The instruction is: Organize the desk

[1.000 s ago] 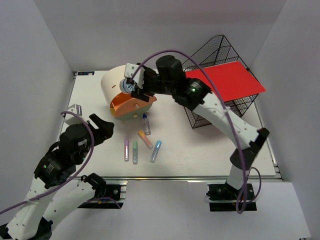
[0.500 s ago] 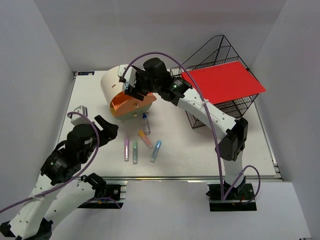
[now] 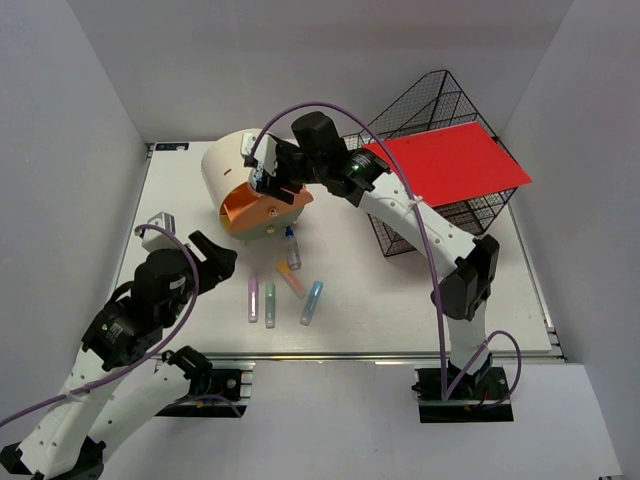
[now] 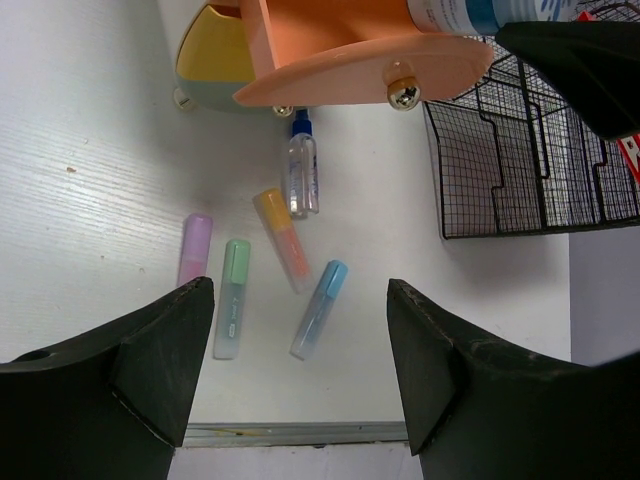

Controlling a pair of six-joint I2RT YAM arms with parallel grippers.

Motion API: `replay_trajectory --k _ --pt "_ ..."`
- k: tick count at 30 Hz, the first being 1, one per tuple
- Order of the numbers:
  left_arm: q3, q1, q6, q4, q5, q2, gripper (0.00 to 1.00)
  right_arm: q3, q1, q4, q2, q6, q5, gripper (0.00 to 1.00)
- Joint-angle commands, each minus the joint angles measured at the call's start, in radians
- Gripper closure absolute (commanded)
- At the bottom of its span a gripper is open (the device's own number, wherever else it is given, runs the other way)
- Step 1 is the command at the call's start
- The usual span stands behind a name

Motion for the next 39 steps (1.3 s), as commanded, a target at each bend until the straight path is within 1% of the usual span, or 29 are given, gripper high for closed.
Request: replay_trajectory --k 1,11,18,19,24,39 --pt "0.010 0.004 -0.006 0.008 0.003 -0.002 0.20 0.084 -0.007 0.019 -0.058 -0.019 -0.062 1.00" --pt "0.010 0.004 -0.007 0.011 0.010 -0.002 0.21 0.104 -0.009 -0.046 -0.032 -0.022 -0.082 1.00" --pt "0.010 0.004 -0.007 0.012 0.012 0.001 0.21 0.110 -0.010 -0.049 -0.014 -0.020 -0.079 1.00" --pt "0.010 0.004 -0.007 0.012 0.012 0.000 0.21 0.110 0.005 -0.049 -0.011 -0.022 -0.077 1.00" --pt "0.003 0.004 -0.010 0.014 0.018 -0.002 0.21 0.114 -0.010 -0.050 0.006 -0.022 -0.069 1.00" --pt "-0.002 0.004 -0.010 0.018 0.018 -0.002 0.21 0.130 -0.010 -0.095 -0.002 -0.032 -0.071 1.00"
